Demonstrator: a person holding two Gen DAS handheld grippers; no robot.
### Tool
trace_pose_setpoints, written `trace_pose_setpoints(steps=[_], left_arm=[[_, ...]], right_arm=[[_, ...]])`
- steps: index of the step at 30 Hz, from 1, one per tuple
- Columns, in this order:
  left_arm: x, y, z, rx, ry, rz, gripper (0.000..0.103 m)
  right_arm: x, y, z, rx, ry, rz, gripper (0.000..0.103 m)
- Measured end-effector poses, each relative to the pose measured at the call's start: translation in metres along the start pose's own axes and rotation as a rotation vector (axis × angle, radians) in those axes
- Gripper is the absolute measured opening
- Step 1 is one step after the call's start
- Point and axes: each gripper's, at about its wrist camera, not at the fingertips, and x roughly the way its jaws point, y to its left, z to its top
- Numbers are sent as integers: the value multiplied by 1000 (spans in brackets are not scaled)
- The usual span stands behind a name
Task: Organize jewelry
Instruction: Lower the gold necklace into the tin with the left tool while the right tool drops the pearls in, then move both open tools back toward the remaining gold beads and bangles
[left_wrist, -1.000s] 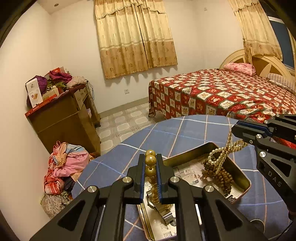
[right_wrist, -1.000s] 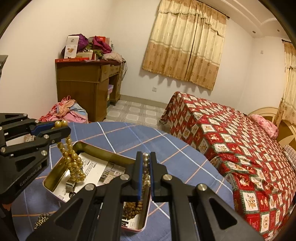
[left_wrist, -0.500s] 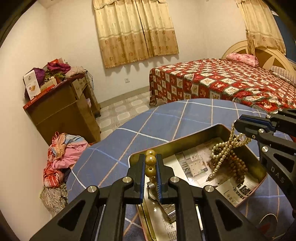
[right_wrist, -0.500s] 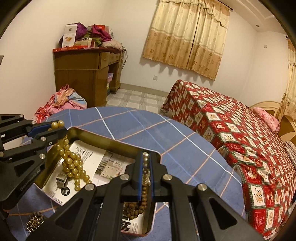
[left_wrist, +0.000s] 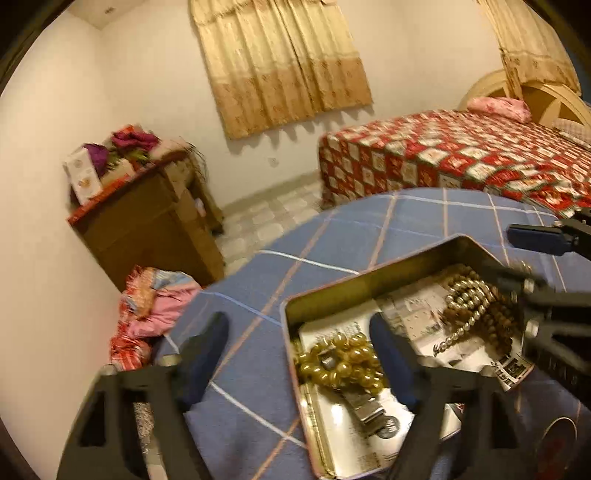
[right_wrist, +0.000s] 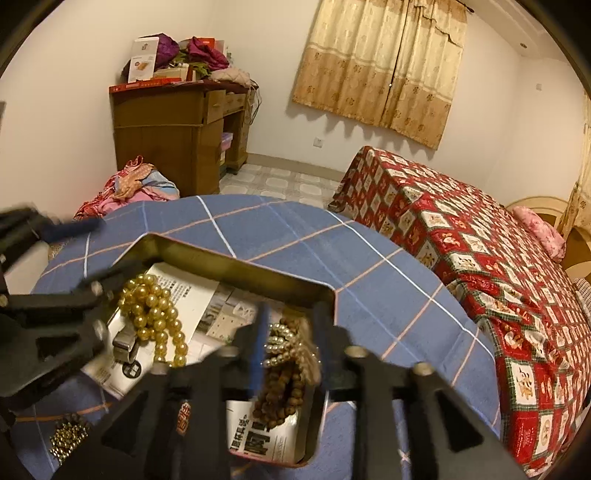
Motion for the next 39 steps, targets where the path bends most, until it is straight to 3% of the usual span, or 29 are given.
trace_pose_setpoints(steps=[2,13,24,30,39], left_arm=[[-3,2,-1,-6,7,-11,80],[-41,21,-32,-57,16,13,80],[-82,10,-93,-68,91,19,80],[-90,2,-100,-91,103,-14,80],[-90,-19,-109,-48,125,-67,80]], right_arm=[[-3,0,-4,-2,-7,-12,52],[-32,-17,-27,45,8,-34,56],[-67,-10,-83,88,43,-34,56],[-73,-9,-112,98,81,-14,56],[-70,-12,-125,123,102,3,52]])
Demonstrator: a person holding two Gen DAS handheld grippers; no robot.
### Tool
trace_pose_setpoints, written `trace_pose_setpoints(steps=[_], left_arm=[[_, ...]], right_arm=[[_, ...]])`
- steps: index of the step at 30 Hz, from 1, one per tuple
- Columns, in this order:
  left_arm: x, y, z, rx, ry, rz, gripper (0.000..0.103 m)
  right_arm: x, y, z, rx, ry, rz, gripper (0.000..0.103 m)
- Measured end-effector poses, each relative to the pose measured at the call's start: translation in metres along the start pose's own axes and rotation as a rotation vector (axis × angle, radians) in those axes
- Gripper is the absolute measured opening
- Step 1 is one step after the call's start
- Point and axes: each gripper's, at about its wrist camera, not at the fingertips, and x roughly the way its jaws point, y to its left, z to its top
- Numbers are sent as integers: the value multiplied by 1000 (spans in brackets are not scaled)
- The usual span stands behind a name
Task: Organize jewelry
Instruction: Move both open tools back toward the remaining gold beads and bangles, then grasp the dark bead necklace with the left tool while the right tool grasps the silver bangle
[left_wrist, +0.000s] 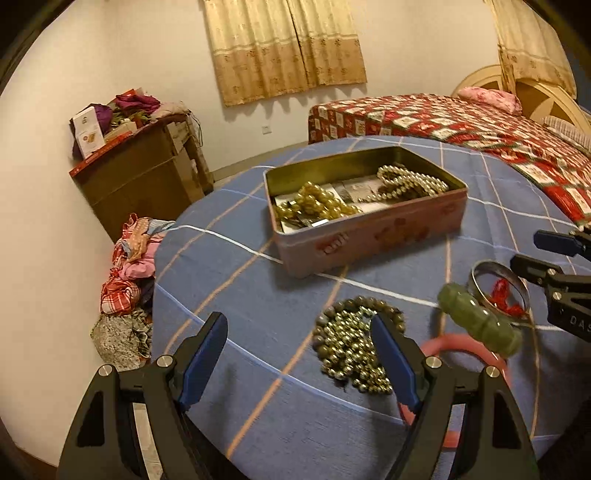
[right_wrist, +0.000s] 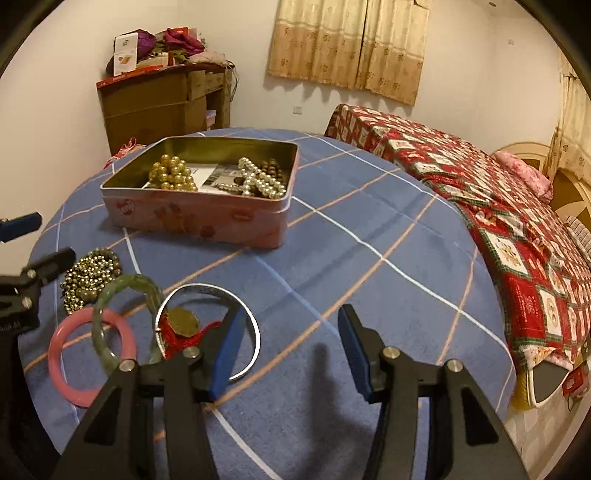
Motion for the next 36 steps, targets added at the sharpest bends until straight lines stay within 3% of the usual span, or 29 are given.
trace_pose_setpoints(steps=[7,13,16,18,19,23,26,36], left_arm=[[3,0,-4,-8,14,-13,78],[10,-1,-8,-11,42,-45,62],[12,-3,-10,-3,55,-68,48],[13,-4,-11,-1,60,-94,23],[13,-4,-11,1,62,-104,16],[8,-1,-10,-11,48,-136,15],[0,1,-5,-12,17,-147,15],[-26,10,12,-5,-73,-110,15]], right_arm=[[5,3,-4,-7,14,9,47],[5,6,-4,-17,13,12,47],[7,7,-5,-20,18,15,45],[10,8,-6,-20,27,18,37],[12,8,-6,-22,34,21,33],[13,9,-7,-23,44,61,13],[11,11,-8,-23,40,70,7],[-3,8,1,-14,-14,71,4]])
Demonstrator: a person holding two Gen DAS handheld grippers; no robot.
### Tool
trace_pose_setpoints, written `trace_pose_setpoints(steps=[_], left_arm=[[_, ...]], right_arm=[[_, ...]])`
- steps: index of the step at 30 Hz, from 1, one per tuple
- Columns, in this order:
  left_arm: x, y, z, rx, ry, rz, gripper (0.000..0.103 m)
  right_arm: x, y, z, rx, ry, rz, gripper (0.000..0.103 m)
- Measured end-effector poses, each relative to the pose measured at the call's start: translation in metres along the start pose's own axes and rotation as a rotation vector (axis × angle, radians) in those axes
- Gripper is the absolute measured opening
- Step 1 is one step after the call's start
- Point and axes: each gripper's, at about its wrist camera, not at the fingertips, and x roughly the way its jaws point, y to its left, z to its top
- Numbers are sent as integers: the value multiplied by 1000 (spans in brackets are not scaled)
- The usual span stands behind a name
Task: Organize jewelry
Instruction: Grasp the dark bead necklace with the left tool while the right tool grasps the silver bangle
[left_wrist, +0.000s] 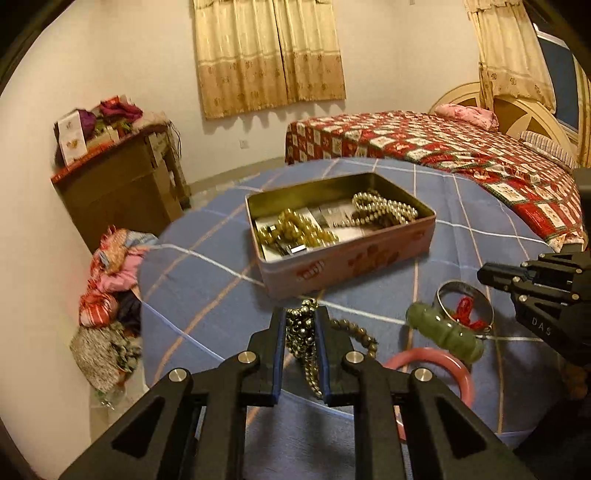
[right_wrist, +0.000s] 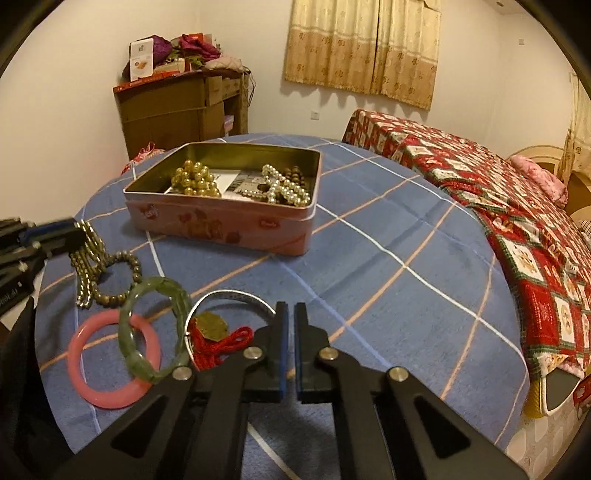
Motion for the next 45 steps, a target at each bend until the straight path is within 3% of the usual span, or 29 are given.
trace_pose_setpoints(steps=[2,5,19,22,24,33,37,38,40,41,43,45], left_arm=[[-4,2,3,-4,-13,6,15],[-4,4,4,-3,-20,14,15],[1,7,3,-24,-11,0,15],[-1,6,3,-23,-16,-3,15],[-4,6,5,-22,-24,-4,15],[-21,16,18,-43,-73,8,15],[-22,18,18,-49,-74,5,15],[-20,19,18,-55,-70,1,15],[-17,21,16,-67,-61,-5,15],[-15,23,16,-69,-57,-3,15],[-12,23,14,-74,-49,-3,15],[-11,22,13,-73,-43,-6,15]], right_arm=[[2,-3,0,19,2,7,5],[8,-7,0,44,23,31,24],[15,-9,-4,33,68,41,24],[19,-7,-6,13,83,45,20],[18,-7,-6,12,90,67,6],[-16,-9,10,6,-54,13,2],[-15,-13,15,18,-41,45,3],[-11,-15,15,30,-24,63,7],[-3,-17,12,36,6,74,27],[0,-17,10,35,11,68,42],[3,-16,7,33,22,66,42],[9,-16,5,30,51,75,35]])
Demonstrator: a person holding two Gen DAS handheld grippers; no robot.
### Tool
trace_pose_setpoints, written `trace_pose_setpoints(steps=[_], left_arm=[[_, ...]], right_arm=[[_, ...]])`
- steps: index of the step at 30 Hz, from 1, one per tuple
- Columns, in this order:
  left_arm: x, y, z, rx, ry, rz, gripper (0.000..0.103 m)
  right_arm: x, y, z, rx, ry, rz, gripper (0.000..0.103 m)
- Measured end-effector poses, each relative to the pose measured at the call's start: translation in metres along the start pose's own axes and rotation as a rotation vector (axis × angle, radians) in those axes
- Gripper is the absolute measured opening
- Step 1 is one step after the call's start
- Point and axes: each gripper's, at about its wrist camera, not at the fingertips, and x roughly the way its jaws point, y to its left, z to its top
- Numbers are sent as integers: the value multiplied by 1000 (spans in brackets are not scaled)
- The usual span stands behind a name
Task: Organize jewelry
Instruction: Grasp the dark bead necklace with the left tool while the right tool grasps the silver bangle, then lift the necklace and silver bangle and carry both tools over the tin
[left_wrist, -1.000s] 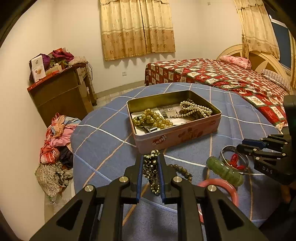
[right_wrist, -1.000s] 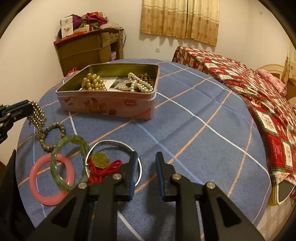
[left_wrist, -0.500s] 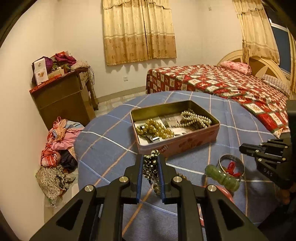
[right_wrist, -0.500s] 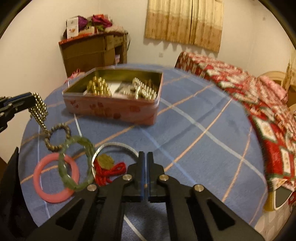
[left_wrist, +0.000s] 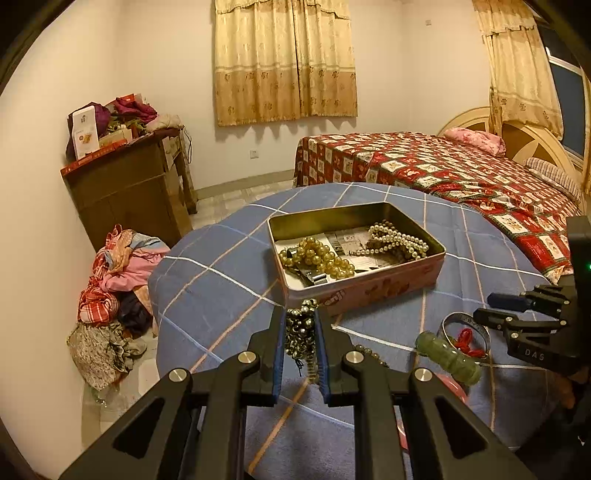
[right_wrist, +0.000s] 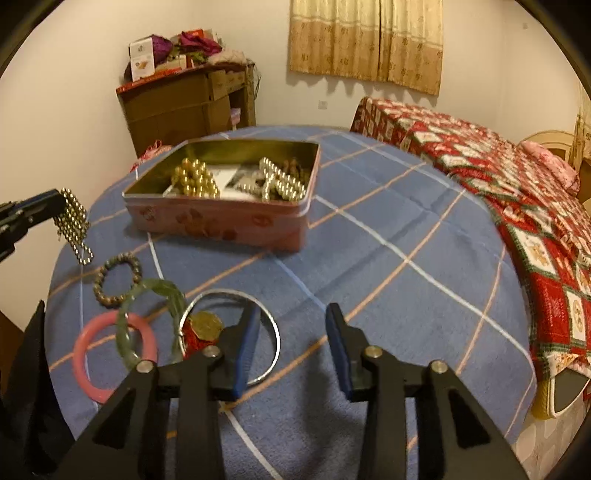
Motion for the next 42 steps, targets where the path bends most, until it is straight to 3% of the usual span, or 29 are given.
trace_pose_setpoints(steps=[7,9,14,25,42], left_arm=[[3,-3,-3,5,10,-9,15],[3,-5,-4,9,11,-10,15],[-1,-4,-1,8,0,-7,15],[-12,-2,9,13,-37,-9,15],[-4,2,46,63,-73,15,15]], right_arm=[[11,4,-10,-39,45,-15,23],[10,9,-11,-64,45,-10,5],[-4,21,-12,-123,-16,-68,4],[-41,17,8,-95,-136,-103,4],[-45,8,54,-101,-201,-126,4]])
